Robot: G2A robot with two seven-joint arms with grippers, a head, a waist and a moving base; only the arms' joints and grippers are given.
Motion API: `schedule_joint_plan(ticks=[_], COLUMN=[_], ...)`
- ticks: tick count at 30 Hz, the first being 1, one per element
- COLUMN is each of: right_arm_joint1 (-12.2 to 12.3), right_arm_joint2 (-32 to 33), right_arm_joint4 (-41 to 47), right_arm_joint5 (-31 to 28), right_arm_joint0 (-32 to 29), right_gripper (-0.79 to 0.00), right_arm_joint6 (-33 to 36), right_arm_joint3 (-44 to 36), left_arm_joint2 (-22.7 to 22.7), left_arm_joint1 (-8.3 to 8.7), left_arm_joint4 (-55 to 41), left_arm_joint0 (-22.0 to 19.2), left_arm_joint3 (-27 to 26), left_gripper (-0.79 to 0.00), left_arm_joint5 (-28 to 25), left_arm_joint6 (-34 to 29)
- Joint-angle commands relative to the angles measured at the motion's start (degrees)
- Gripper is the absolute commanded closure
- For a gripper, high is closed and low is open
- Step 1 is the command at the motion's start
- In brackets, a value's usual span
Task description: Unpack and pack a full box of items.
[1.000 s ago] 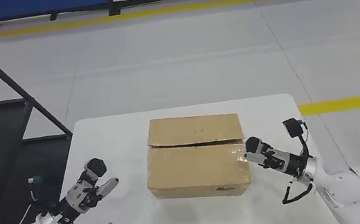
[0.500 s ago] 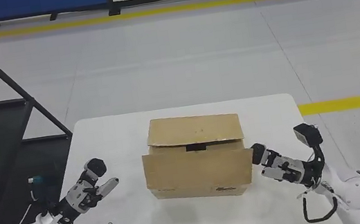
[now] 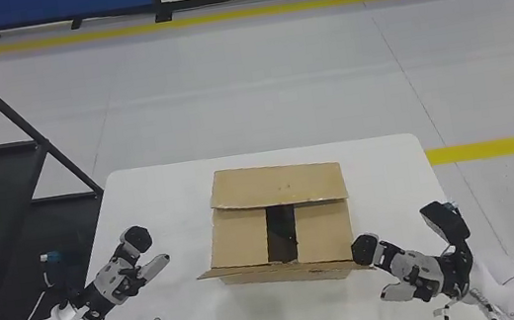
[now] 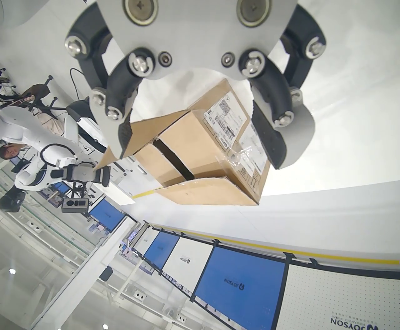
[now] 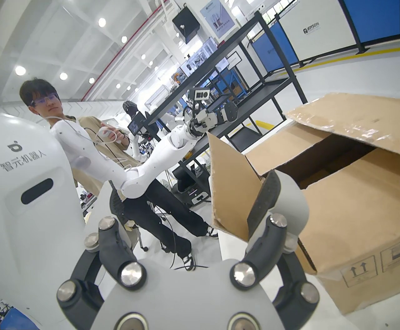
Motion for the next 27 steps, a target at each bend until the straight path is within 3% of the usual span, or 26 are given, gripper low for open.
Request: schedule_joint_plan(ticks=[1,7,12,20,27], right_arm_joint1=[1.05,4.22,6.01,7.6,8.08], right_arm_joint2=[-0.99,-4.15,-5.94,-8.28,-10.96], right_arm_joint4=[-1.71,-4.59,-5.07,-4.59,-5.41], right_arm_joint5=[-1.2,-2.69,-2.69,-2.69,-2.69], right_arm_joint0=[-0.27,0.04,0.45,2.01,4.68], right_gripper=[-0.785,-0.785,-0.785,-0.785,-0.785], right_arm_joint6=[-1.2,-2.7,-2.7,-2.71,-2.71], right_arm_joint3=[0.2,0.98,1.73,3.52,5.64], left_arm_joint2=[0.55,3.24,5.8,9.89,13.26], left_arm_joint1=[0.02,0.4,1.25,2.72,4.61], left_arm_joint4=[0.41,-0.26,-4.92,-10.31,-10.5], left_arm_joint0=[0.36,1.1,1.63,2.16,2.2], left_arm_joint3=[-0.73,-2.57,-3.78,-4.49,-4.8], left_gripper=[-0.785,-0.785,-0.785,-0.785,-0.785], left_arm_joint5=[0.63,-0.43,-2.58,-4.34,-3.24], left_arm_joint6=[0.53,-1.08,-8.03,-18.05,-19.15])
